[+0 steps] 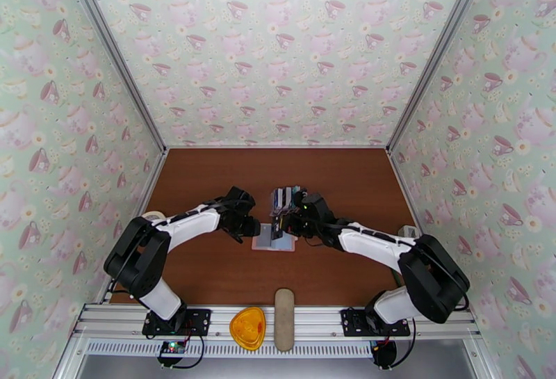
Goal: Put the credit cards into the card holder
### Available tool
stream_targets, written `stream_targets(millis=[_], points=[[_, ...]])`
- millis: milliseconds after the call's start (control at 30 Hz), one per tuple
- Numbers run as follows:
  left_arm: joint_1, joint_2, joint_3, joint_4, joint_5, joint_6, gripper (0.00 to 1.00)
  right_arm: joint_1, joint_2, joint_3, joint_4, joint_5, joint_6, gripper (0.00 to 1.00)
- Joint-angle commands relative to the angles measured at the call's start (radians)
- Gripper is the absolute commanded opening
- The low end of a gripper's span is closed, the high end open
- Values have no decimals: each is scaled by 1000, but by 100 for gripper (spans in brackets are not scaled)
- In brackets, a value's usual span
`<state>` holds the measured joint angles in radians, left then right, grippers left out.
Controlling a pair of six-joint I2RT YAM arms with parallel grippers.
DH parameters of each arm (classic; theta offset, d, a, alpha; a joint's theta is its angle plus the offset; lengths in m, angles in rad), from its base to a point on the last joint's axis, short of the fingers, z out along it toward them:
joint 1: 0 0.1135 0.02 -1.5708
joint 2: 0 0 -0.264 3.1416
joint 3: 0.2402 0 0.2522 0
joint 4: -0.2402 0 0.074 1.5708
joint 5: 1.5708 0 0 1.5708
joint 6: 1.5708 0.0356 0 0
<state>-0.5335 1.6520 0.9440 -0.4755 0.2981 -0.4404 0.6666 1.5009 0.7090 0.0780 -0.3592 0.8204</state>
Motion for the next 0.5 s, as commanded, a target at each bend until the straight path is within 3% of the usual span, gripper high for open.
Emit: stream_targets(millis=[0,467], points=[[-9,-18,-20,26,7,10,35,-1,29,-40,135,-47,42,0],[-16,34,-62,85,-1,18,26,-18,86,-138,306,-73,89,0]])
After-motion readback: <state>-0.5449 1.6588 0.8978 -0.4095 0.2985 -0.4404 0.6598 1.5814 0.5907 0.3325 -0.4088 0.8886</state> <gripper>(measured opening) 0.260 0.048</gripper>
